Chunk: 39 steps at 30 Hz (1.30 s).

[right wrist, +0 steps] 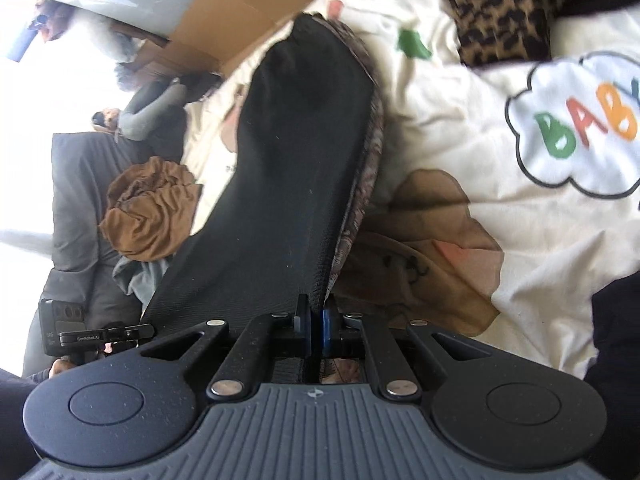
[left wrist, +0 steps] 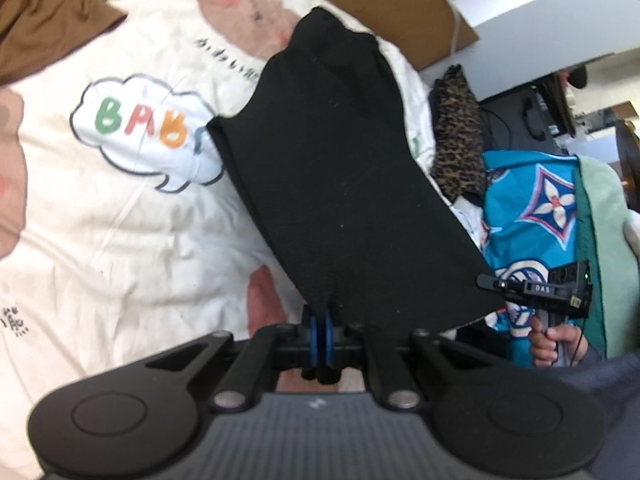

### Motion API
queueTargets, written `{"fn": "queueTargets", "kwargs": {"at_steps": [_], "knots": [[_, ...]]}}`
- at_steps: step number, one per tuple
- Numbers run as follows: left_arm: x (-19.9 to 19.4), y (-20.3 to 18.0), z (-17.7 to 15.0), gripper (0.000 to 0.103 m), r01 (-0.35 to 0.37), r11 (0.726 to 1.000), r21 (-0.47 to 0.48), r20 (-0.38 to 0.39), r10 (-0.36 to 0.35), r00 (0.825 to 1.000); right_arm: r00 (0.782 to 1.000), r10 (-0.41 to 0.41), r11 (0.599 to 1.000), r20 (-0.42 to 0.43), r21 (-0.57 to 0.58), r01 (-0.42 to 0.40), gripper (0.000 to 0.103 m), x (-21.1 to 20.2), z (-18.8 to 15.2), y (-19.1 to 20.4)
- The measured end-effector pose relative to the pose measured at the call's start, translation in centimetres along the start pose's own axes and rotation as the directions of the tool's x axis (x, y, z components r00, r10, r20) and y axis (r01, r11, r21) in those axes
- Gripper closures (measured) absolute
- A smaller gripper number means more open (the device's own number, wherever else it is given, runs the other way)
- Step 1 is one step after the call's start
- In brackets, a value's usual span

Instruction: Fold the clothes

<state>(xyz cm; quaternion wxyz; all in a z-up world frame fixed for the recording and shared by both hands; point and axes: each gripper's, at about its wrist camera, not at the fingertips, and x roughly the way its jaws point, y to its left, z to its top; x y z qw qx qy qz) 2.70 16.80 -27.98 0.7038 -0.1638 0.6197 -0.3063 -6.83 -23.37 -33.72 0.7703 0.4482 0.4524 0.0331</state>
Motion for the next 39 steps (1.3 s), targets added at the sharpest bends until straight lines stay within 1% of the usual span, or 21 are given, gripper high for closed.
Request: {"fn": "queueTargets", "kwargs": {"at_steps": [3,5,8,11,14,18,24,28,33,39], "knots": [[-1.6,-0.6,-0.8,0.099,0.010,1.000,0.005,0.009,-0.010,1.000,1.000,0.011,1.000,-0.009,-0.021,-0.011,0.100,-1.3,-0.6,1.2],[-1.9,-1.1,-1.5,0.099,0.012,1.000,0.002,0.005,-0.012,1.000,1.000,0.016,0.999,-0.023,-0.037,-0.017,0.100,-1.9,-1.4,1.9],[-2.6,-1.1,-2.8,0.099,0.010,1.000,0.002,-0.016,-0.010,1.000,0.999,0.029,0.999,-0.038,-0.042,-0.031,0.100,-2.3,-2.6,2.9],[-3.4,-0.8,-3.6,0.099,0.007,1.000,0.001,-0.031,-0.007,0.999,0.998,0.019,0.999,-0.059,-0.047,-0.022,0.100,-2.6,-3.4,3.7],[-4.1,-1.1,-3.6,0.099,0.009,1.000,-0.003,-0.019,-0.009,1.000,0.998,0.015,0.998,-0.065,-0.057,-0.018,0.100,-3.1,-3.9,4.6],[-5.1,-1.8,-3.5,0.099,0.018,1.000,0.016,-0.013,-0.017,1.000,0.998,0.020,0.998,-0.055,-0.063,-0.024,0.100,-3.8,-4.2,5.3],[-5.3,-1.6,-3.5,0.099,0.022,1.000,-0.002,0.001,-0.022,1.000,0.999,0.011,0.998,-0.039,-0.054,-0.013,0.100,-4.1,-4.3,4.9],[-4.9,-1.5,-2.8,0.099,0.024,1.000,-0.013,0.034,-0.024,0.999,1.000,0.001,0.999,-0.025,-0.041,-0.002,0.100,-3.6,-4.0,4.4],[-4.3,-1.3,-0.8,0.100,0.035,0.999,-0.031,0.063,-0.033,0.997,1.000,-0.005,0.999,-0.021,-0.033,0.004,0.100,-2.9,-2.6,4.0],[-4.0,-0.6,1.8,0.100,0.043,0.998,-0.045,0.110,-0.038,0.993,0.999,0.026,0.999,0.029,-0.034,-0.025,0.100,-2.2,-0.6,4.4]]}}
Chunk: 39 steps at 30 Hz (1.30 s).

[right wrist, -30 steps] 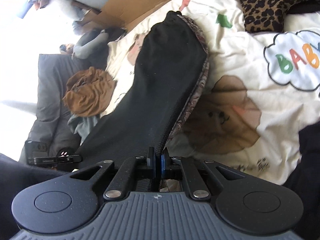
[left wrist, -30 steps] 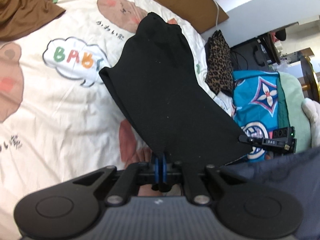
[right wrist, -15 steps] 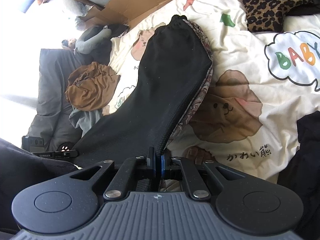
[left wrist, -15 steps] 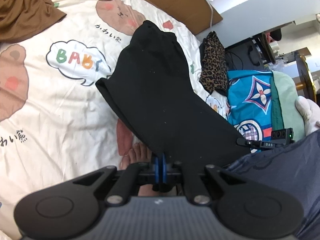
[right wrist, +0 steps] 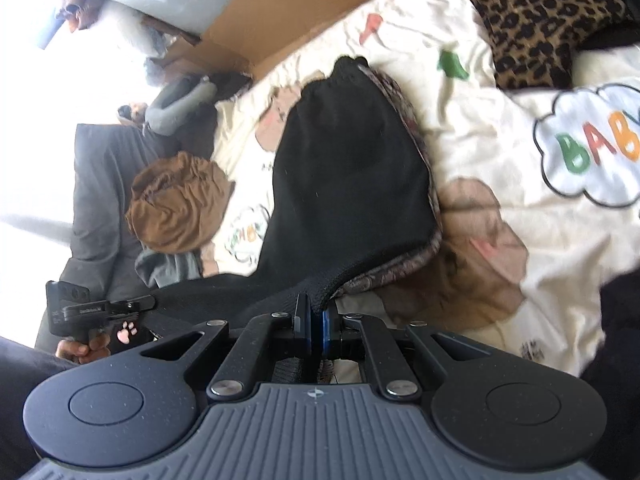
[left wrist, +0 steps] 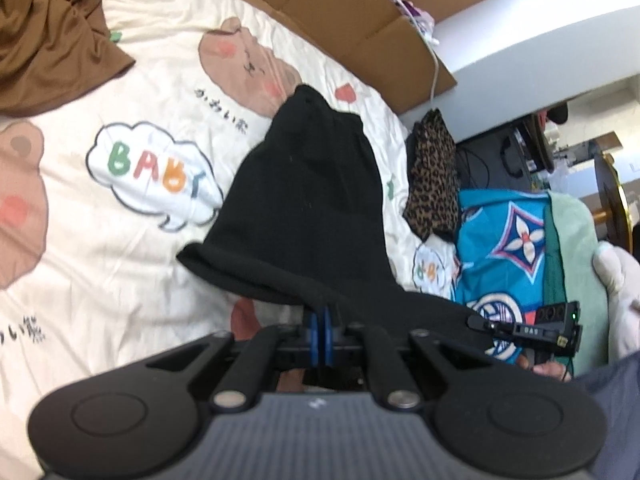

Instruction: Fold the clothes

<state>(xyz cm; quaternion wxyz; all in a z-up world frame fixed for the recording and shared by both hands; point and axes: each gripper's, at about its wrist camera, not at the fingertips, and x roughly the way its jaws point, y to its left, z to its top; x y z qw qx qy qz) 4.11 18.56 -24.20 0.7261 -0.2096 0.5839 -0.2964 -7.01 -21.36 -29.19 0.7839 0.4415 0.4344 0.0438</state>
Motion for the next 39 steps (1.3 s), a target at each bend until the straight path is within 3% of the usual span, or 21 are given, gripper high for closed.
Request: {"fn": "queueTargets", "kwargs": {"at_steps": [9,14,26,39], "knots": [[1.7,0.7,4.8,0.099,0.019,1.000,0.000,0.074,-0.019,0.997,0.997,0.032,0.999,0.073,0.010,-0.033,0.100,1.8,4.1,-0.2],[3.4,1.8,6.8,0.099,0.016,0.999,-0.044,0.104,-0.011,0.994,0.992,0.054,0.998,0.112,0.022,-0.057,0.100,3.2,6.7,-1.0],[8.3,4.4,11.1,0.099,0.023,0.994,-0.112,0.129,-0.008,0.992,0.980,0.065,0.990,0.189,0.113,-0.087,0.100,7.8,8.9,-4.8],[13.7,6.0,15.9,0.099,-0.011,0.991,-0.133,0.116,0.026,0.993,0.980,0.017,0.981,0.200,0.186,-0.055,0.100,11.8,12.9,-8.1]]}}
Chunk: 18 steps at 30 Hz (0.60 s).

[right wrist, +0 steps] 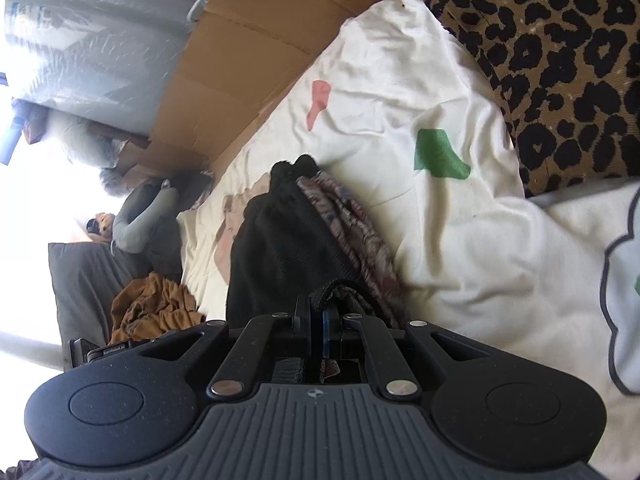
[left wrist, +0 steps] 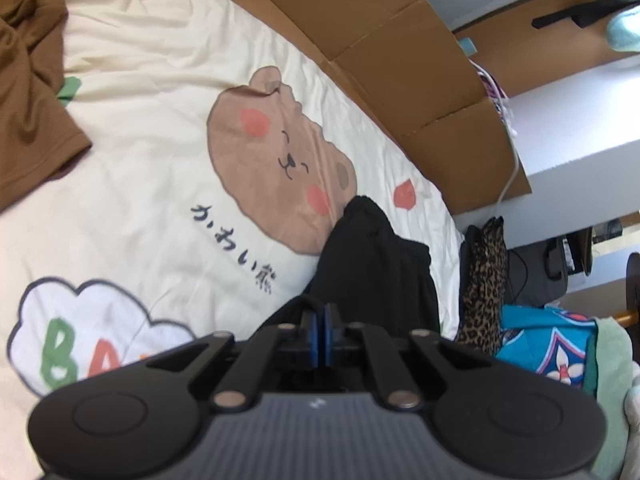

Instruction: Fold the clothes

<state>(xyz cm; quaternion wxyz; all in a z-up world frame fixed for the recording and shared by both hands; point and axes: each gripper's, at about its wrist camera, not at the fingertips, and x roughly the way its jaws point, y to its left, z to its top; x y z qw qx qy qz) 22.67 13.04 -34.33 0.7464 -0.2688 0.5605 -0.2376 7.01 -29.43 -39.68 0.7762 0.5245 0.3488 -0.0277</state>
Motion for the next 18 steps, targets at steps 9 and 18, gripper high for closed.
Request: {"fn": "queueTargets", "kwargs": {"at_steps": [9,18], "knots": [[2.2,1.9,1.1,0.099,0.003,0.998,-0.061,0.033,-0.001,0.999,1.000,-0.017,0.999,-0.010,0.043,0.017,0.099,2.1,1.3,-1.2],[3.9,3.4,0.1,0.064,0.032,0.997,-0.073,0.007,-0.032,0.999,0.997,0.024,1.000,-0.074,0.022,-0.023,0.061,3.2,1.3,-0.9]]}}
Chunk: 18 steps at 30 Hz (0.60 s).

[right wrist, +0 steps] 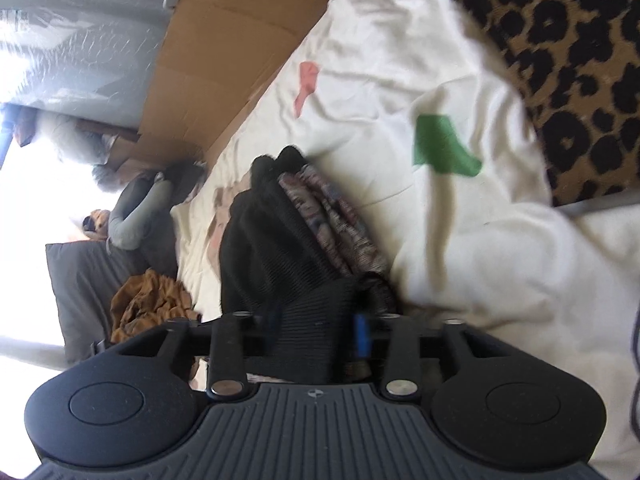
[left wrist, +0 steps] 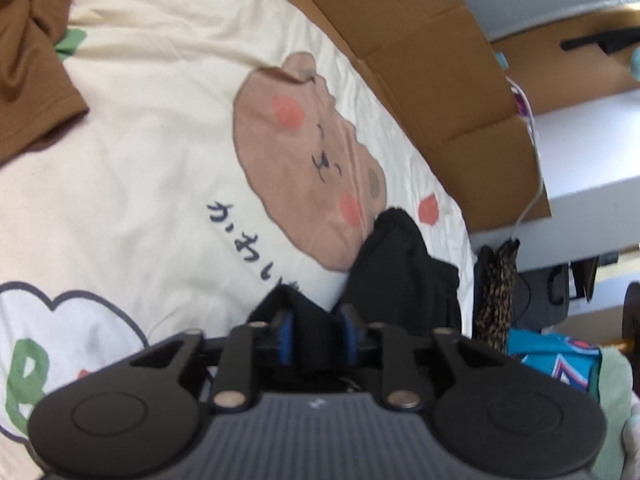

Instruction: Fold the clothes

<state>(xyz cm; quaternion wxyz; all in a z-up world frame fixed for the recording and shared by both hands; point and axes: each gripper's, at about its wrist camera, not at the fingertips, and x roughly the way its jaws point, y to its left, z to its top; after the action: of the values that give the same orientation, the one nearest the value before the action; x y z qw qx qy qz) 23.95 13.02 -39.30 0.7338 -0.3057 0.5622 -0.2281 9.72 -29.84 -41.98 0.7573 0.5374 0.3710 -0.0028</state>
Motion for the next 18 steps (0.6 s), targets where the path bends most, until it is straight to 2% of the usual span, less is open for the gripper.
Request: {"fn": "queueTargets", "kwargs": {"at_steps": [3,5,7,14,18], "knots": [[-0.4,0.0,0.2,0.061,0.049,0.998,-0.032,0.009,-0.049,0.999,1.000,0.021,1.000,-0.006,0.003,-0.021,0.061,0.5,0.0,0.5],[-0.7,-0.2,0.6,0.061,0.076,0.996,-0.051,0.024,-0.075,0.997,1.000,0.025,1.000,0.002,-0.002,-0.025,0.055,0.6,0.3,0.8],[-0.7,-0.5,1.0,0.061,0.077,0.996,-0.050,0.037,-0.075,0.996,1.000,0.023,1.000,0.007,-0.013,-0.023,0.044,0.7,0.6,1.2],[-0.2,-1.1,1.4,0.061,0.117,0.989,-0.089,0.140,-0.104,0.985,0.996,0.026,1.000,0.084,0.012,-0.027,0.040,-0.3,1.9,1.1],[-0.4,-1.9,1.9,0.061,0.094,0.994,-0.060,0.179,-0.082,0.980,0.993,0.006,1.000,0.121,0.012,-0.007,0.040,-0.9,2.3,0.7]]}}
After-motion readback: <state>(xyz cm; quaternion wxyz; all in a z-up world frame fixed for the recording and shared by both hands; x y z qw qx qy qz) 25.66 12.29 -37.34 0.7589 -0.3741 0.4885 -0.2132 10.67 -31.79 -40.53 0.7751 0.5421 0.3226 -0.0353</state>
